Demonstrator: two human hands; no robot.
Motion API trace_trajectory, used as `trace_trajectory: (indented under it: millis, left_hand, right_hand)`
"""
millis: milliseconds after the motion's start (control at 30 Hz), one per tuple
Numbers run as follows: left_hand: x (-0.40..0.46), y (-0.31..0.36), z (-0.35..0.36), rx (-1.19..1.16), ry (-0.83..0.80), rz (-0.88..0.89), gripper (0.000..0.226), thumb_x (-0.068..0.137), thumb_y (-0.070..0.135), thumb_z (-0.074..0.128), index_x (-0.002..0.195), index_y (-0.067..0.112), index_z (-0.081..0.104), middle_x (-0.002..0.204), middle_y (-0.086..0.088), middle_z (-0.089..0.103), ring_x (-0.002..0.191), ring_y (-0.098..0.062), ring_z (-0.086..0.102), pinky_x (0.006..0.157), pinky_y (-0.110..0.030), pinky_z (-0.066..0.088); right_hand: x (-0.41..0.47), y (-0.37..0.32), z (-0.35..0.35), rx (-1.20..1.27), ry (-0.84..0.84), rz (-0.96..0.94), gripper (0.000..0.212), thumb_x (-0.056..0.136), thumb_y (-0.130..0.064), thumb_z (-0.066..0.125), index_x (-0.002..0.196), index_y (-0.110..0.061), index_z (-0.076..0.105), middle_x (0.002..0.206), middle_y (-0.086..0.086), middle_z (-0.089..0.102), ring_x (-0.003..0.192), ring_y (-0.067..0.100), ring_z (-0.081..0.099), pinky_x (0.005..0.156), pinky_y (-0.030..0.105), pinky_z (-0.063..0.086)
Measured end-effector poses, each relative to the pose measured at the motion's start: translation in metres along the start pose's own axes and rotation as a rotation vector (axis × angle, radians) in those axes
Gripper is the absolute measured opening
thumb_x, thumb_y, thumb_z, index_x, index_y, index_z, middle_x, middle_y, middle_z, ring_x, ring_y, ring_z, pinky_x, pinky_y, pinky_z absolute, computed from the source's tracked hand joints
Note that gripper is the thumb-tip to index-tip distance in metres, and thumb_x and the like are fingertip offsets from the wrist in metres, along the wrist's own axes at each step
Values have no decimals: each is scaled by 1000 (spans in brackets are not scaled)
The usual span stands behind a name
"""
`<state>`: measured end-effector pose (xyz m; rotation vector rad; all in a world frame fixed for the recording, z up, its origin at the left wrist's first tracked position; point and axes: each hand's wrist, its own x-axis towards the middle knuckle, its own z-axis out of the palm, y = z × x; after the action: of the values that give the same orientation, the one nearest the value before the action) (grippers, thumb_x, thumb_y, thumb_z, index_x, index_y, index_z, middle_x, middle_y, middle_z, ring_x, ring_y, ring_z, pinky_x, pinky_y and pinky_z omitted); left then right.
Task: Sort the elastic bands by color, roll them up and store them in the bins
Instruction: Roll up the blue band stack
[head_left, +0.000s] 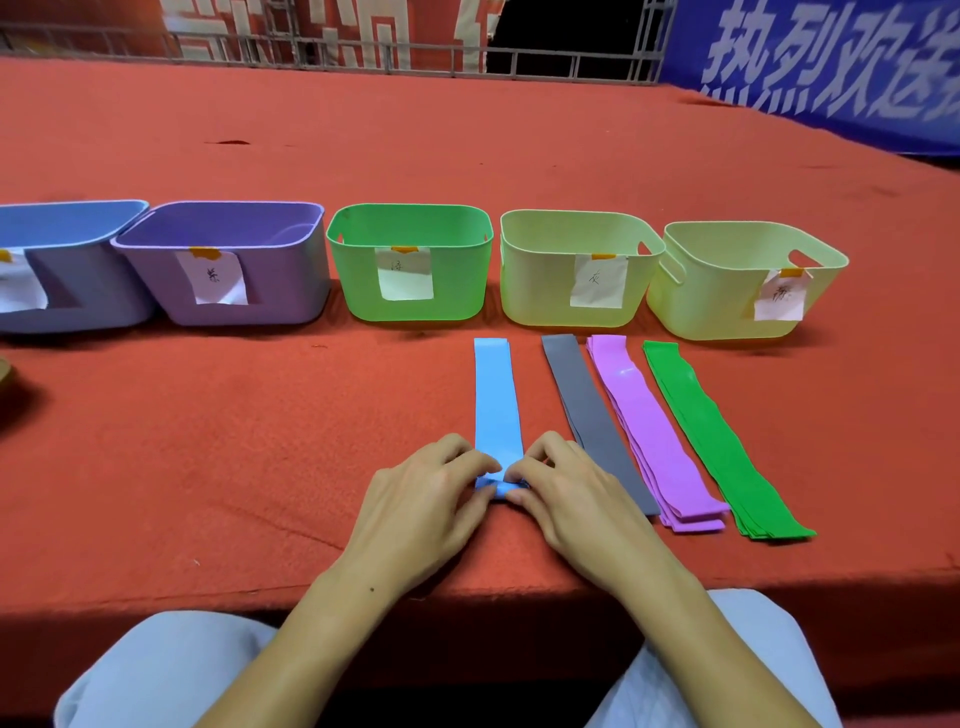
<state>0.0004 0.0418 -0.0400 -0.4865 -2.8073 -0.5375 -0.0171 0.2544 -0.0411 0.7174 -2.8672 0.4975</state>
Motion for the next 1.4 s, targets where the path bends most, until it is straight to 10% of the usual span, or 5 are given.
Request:
trace_trajectory:
  millis: [700,1067,1400]
  left_hand:
    - [7,-4,7,0,-58,-24,19,108,47,52,124,40,59,123,19,45,99,-8,61,65,-37,51]
    - [1,-3,6,-71,-19,-24,32,98,55,58,128,44,54,116,21,57,101,-3,63,69,-37,53]
    - [5,-5,6,-67,-26,-53,21,104,49,57,122,40,60,116,19,61,111,-5,61,73,-37,50]
  right_hand:
    - [1,1,2,137,41,66,22,95,-45,72,113,-36,62,109,-15,48,99,8,59,81,36,54]
    - [6,3,2,-12,-11,48,42,104,-58,36,124,-35,65,114,-13,57,105,14,58,78,32,46]
    - [0,2,-2,62,-7,52,36,103,-57,52,130,-34,57,118,-15,57,109,12,59,88,34,50]
